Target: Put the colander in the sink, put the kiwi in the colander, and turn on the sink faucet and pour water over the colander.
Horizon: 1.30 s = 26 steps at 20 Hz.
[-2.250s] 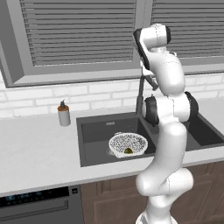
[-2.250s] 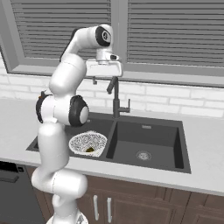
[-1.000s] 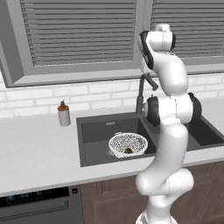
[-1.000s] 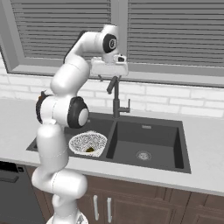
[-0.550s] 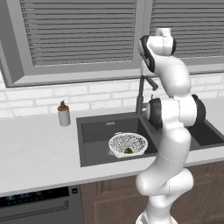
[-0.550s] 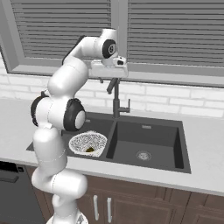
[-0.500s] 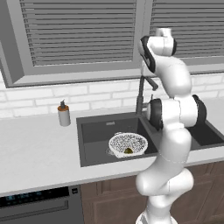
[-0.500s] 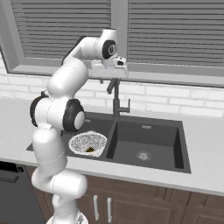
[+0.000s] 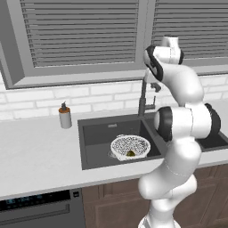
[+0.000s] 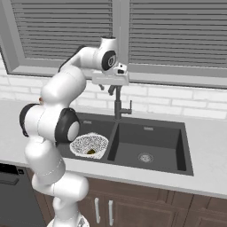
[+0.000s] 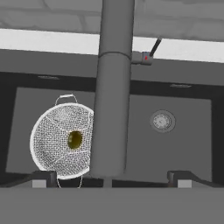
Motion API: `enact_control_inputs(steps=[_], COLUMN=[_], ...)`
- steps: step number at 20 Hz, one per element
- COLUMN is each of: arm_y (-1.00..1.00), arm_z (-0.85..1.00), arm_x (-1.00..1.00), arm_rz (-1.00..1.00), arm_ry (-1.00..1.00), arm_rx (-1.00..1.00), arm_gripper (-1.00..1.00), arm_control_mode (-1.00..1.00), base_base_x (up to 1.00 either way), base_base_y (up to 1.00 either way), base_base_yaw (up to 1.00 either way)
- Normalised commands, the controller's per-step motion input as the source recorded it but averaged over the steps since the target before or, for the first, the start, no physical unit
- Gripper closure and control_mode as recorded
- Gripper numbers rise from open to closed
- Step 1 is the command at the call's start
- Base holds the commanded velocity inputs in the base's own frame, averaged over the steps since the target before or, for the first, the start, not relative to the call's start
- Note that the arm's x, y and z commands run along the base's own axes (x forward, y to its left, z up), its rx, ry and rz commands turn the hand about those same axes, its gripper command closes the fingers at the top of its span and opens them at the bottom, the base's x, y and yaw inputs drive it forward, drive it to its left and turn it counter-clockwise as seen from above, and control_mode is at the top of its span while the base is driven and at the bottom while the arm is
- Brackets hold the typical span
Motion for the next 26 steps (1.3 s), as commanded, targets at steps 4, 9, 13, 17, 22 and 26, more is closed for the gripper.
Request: enact_control_inputs(steps=[4, 9, 13, 17, 22, 26], arm_y=[0.04, 0.0, 0.0, 0.0, 0.0, 0.01], arm_z=[0.0, 0.0, 0.0, 0.0, -0.05, -0.06], arm_x=[0.29, 0.31, 0.06, 0.0, -0.01, 0.0], arm_rz=[-0.01, 0.0, 0.0, 0.0, 0.0, 0.0], arm_ry=[-0.02, 0.0, 0.0, 0.01, 0.07, 0.1], arm_rx=[0.0, 0.0, 0.0, 0.0, 0.0, 0.0], arm_gripper=[-1.0, -1.0, -1.0, -1.0, -1.0, -1.0], arm_control_mode=[-1.0, -1.0, -1.0, -1.0, -1.0, -1.0], base_base_x=[0.0, 0.0, 0.0, 0.0, 0.0, 0.0], base_base_y=[0.0, 0.0, 0.0, 0.0, 0.0, 0.0], base_base_yaw=[0.0, 0.0, 0.0, 0.0, 0.0, 0.0])
